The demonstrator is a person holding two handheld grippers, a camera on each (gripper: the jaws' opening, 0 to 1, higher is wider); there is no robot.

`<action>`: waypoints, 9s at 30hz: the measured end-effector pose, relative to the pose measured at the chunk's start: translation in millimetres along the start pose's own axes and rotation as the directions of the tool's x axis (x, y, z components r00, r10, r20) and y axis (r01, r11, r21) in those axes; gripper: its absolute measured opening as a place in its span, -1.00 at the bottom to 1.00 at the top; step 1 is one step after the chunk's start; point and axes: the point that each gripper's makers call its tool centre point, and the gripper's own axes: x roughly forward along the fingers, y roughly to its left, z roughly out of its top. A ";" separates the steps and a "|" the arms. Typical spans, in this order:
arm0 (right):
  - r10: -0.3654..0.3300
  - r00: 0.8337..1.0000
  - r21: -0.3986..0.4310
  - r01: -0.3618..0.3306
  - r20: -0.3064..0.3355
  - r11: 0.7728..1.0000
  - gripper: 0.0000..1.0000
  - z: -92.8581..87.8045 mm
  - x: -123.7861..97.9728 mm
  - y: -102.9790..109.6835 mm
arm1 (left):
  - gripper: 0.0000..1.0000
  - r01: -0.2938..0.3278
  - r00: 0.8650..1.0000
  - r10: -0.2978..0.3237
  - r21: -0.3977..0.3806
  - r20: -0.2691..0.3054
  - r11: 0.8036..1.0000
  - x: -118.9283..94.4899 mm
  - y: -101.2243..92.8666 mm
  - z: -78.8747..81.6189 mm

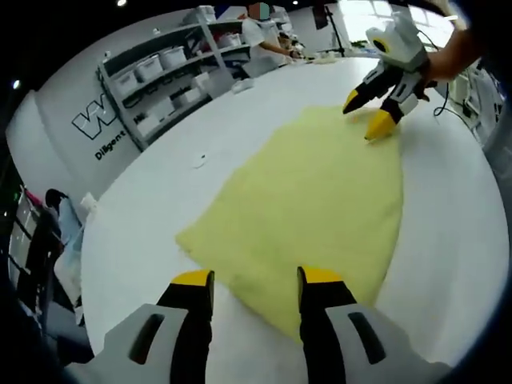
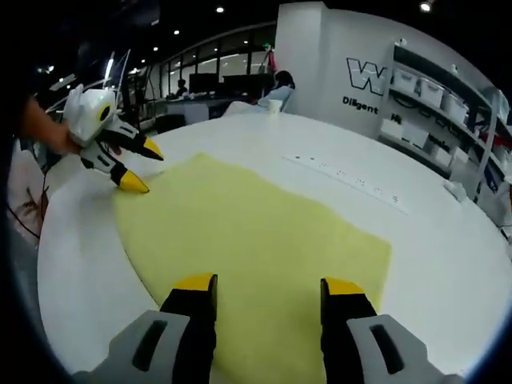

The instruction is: Fold the garment on the visible template until the final outline fits inside the template.

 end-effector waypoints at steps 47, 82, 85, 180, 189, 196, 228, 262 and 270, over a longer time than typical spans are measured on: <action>-0.195 0.971 0.119 0.179 0.140 0.977 0.68 -11.4 0.2 29.3 | 0.52 -0.094 0.979 0.151 -0.354 0.138 0.931 10.9 -46.0 12.4; -0.308 0.946 0.176 0.288 0.099 0.941 0.84 -52.2 -48.6 -42.5 | 0.71 -0.165 0.970 0.215 -0.345 0.112 0.924 -13.3 -19.1 -14.7; -0.317 0.944 0.185 0.297 0.092 0.937 0.87 -56.6 -52.4 -48.1 | 0.70 -0.174 0.969 0.223 -0.339 0.109 0.925 -16.6 -16.2 -19.2; -0.363 0.931 0.180 0.363 -0.033 0.914 0.49 -99.0 -109.8 -84.3 | 0.43 -0.335 0.939 0.341 -0.345 -0.045 0.877 -70.8 16.0 -69.0; -0.286 0.958 0.158 0.281 0.010 0.946 0.55 -87.4 -114.5 -63.2 | 0.43 -0.311 0.945 0.327 -0.362 -0.019 0.879 -86.2 9.2 -63.2; -0.216 0.975 0.175 0.205 0.048 0.963 0.57 -73.6 -116.3 -46.0 | 0.41 -0.216 0.969 0.244 -0.357 0.035 0.909 -93.5 -13.3 -49.0; -0.005 0.987 0.093 -0.010 0.160 0.996 0.88 -62.1 -166.4 38.4 | 0.55 -0.059 0.982 0.129 -0.432 0.135 0.900 -160.8 -108.0 -20.4; -0.164 0.972 0.144 0.141 0.166 0.980 0.98 -57.2 -214.7 82.6 | 0.66 -0.093 0.957 0.189 -0.384 0.220 0.919 -199.9 -144.2 -8.1; -0.190 0.968 0.142 0.167 0.165 0.976 0.94 -58.7 -215.4 82.1 | 0.66 -0.124 0.951 0.229 -0.423 0.208 0.897 -202.0 -139.2 -15.5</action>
